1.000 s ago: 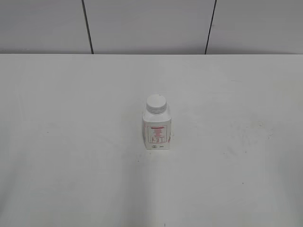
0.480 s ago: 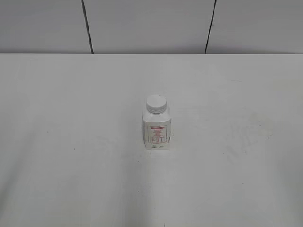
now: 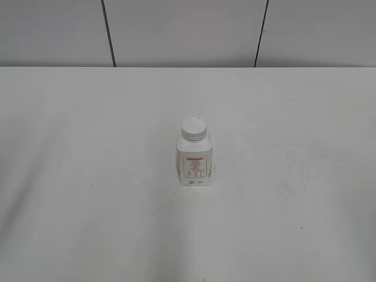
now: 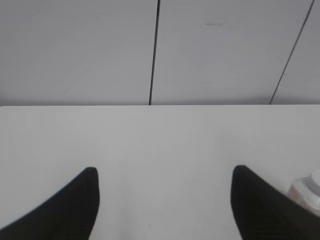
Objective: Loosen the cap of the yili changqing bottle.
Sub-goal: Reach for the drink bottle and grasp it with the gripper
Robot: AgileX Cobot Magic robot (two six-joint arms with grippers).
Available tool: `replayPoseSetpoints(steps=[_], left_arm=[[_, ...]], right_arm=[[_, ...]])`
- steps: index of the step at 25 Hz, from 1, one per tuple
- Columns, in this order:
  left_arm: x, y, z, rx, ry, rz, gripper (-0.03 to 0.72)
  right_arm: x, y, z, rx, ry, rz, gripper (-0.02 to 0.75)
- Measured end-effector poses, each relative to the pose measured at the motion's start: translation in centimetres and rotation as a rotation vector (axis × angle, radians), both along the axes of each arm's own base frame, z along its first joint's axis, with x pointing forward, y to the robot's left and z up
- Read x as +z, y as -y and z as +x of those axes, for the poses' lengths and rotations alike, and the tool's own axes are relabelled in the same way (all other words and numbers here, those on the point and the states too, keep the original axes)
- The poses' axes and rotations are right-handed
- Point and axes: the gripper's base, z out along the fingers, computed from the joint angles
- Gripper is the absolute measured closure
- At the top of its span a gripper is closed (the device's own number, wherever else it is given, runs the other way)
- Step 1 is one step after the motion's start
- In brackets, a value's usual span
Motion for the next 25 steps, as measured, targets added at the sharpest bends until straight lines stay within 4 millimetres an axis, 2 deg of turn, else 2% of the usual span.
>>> replayPoseSetpoints(steps=[6,11,13,18,21,25], left_arm=[[-4.1,0.1,3.8,0.0,0.034,0.117,0.186],[-5.7,1.0,6.1,-0.072,0.056,0.106,0.186],[-6.8,1.7,7.3,-0.143,0.035,0.127,0.186],[-9.3,3.8,9.0,-0.416,0.02,0.252,0.186],[-11.5,4.9,9.7,-0.55,-0.041,0.229,0.186],[-13.1,6.2,10.4,-0.704,-0.043,0.167,0.186]], right_arm=[[0.0,0.0,0.0,0.0,0.0,0.0,0.212],[0.0,0.0,0.0,0.0,0.0,0.0,0.212],[0.0,0.0,0.0,0.0,0.0,0.0,0.212],[0.0,0.0,0.0,0.0,0.0,-0.001,0.212],[0.0,0.0,0.0,0.0,0.0,-0.001,0.212],[0.0,0.0,0.0,0.0,0.0,-0.001,0.212]])
